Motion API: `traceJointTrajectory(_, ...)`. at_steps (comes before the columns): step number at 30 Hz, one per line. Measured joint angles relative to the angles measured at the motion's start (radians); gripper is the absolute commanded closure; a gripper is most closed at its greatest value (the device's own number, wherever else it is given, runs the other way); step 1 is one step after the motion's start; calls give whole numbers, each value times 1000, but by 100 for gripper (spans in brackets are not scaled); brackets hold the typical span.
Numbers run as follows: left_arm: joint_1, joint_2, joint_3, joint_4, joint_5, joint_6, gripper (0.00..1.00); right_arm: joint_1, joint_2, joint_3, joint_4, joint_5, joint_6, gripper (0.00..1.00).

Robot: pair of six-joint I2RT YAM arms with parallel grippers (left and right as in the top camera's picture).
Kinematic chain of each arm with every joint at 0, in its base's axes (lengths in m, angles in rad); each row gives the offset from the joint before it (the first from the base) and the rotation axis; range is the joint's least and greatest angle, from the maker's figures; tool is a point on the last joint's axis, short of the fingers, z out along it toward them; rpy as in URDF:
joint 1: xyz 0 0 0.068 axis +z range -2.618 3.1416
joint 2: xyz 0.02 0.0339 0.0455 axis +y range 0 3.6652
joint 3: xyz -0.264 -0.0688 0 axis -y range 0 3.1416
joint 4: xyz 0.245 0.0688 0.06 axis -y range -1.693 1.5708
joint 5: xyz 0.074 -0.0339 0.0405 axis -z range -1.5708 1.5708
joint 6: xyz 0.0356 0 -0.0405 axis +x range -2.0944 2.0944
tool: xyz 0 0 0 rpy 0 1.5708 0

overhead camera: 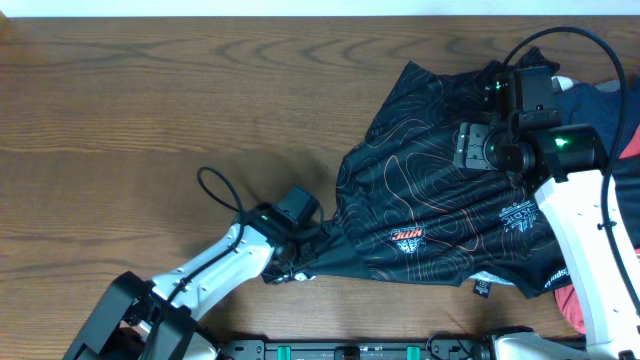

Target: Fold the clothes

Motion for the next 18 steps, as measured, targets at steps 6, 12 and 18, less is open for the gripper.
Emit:
traceJointTrajectory(6,299,-7,132,-62,-172,208,94,-5,0,0,-7,0,0,21)
traceJointTrajectory(12,685,-8,426,-28,-238,393,32,-6,0,0,-11,0,0,20)
traceJointTrajectory(18,865,-14,529,-130,-85,449,2,-6,0,0,-11,0,0,18)
